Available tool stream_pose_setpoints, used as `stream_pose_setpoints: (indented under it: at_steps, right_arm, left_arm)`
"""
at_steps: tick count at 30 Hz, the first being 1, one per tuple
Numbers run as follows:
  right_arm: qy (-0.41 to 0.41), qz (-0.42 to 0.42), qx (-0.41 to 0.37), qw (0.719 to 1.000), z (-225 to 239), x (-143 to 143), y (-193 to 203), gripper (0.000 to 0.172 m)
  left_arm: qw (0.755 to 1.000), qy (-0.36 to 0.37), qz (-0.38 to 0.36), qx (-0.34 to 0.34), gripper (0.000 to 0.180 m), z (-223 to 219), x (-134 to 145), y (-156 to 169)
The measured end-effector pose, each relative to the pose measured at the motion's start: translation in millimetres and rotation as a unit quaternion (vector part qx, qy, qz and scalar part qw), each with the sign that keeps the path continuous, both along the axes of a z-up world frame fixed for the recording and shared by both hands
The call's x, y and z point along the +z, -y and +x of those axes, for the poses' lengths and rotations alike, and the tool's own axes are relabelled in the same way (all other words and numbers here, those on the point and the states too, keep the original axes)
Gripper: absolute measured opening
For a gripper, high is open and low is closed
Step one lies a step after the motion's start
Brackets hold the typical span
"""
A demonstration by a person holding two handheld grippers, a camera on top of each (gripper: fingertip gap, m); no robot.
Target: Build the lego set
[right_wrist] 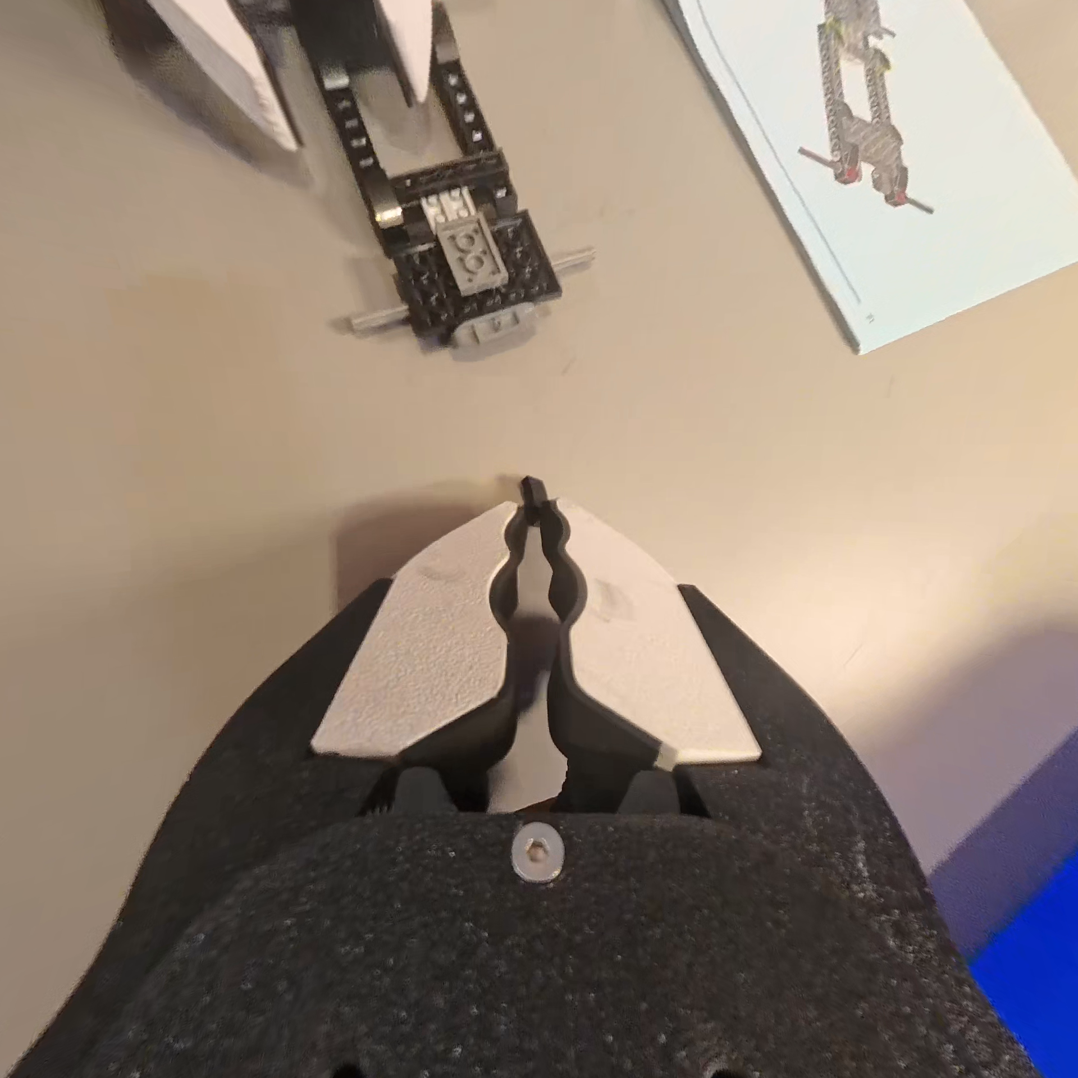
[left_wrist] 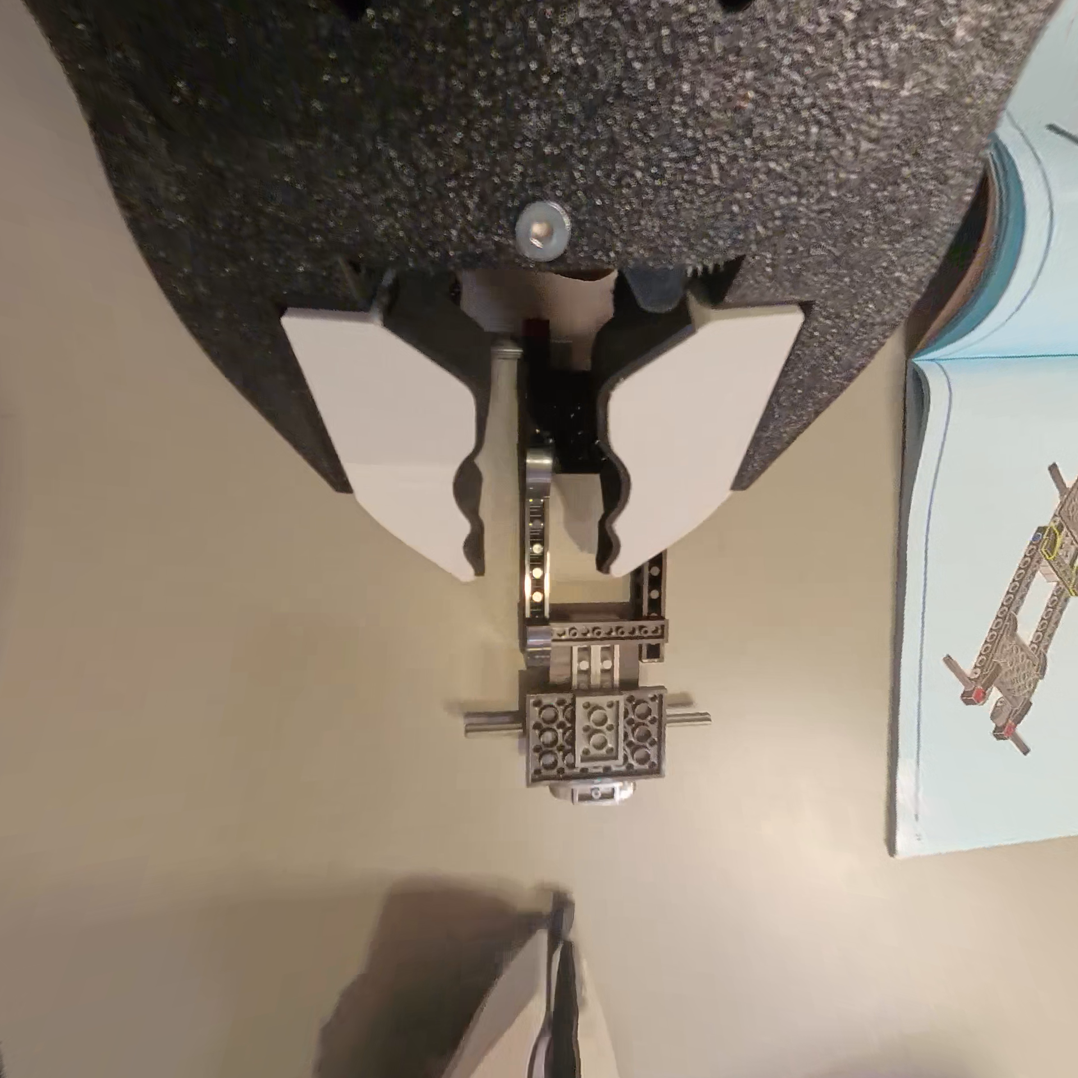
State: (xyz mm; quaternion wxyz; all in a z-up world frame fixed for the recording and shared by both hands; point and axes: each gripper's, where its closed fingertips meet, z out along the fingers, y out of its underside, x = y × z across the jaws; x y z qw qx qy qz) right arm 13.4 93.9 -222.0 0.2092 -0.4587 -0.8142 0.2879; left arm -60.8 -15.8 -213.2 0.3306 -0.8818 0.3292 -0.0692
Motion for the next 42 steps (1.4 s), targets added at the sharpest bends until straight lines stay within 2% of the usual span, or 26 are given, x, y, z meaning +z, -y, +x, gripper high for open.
stream_pose_setpoints:
  at_steps: [4, 6, 12, 17, 20, 28, 33, 38, 42]
  right_arm:
    - [-0.023, -0.033, 0.006, 0.999, -19.2, 14.1, 8.3, 0.004]
    - [-0.023, -0.023, 0.012, 0.999, -28.1, 16.3, 9.5, 0.004]
    - [-0.028, -0.018, 0.029, 0.999, -36.3, 18.7, 13.5, 0.004]
    - [-0.049, 0.042, 0.034, 0.997, -47.4, 8.7, 4.6, 0.004]
    - [-0.089, 0.049, 0.034, 0.994, -54.8, 16.2, 5.6, 0.004]
    - [-0.204, 0.048, 0.097, 0.973, -68.6, 52.4, 35.4, 0.004]
    - [-0.253, 0.092, 0.14, 0.953, -80.0, 58.0, 56.0, 0.004]
    - [-0.268, 0.116, 0.17, 0.941, -84.3, 54.1, 70.6, 0.004]
    - [-0.287, 0.123, 0.177, 0.933, -85.9, 56.8, 74.8, 0.004]
  left_arm:
    - [0.996, 0.06, 0.035, 0.047, 0.037, -8.2, 19.3, -6.4]
    - [0.993, 0.081, 0.037, 0.073, 0.036, -12.4, 23.7, -11.4]
    - [0.992, 0.066, 0.028, 0.099, 0.036, -20.6, 18.7, -11.8]
    - [0.991, 0.07, -0.008, 0.113, 0.036, -23.8, 11.1, -17.7]
    - [0.989, 0.095, -0.013, 0.114, 0.035, -19.7, 16.5, -23.3]
    - [0.973, 0.193, -0.015, 0.123, 0.029, -13.5, 31.8, -44.0]
    - [0.97, 0.215, -0.015, 0.112, 0.025, -12.4, 34.6, -43.9]
    - [0.965, 0.249, -0.009, 0.088, 0.023, -7.7, 41.4, -36.0]
    - [0.965, 0.251, -0.01, 0.079, 0.014, -6.6, 39.7, -34.2]
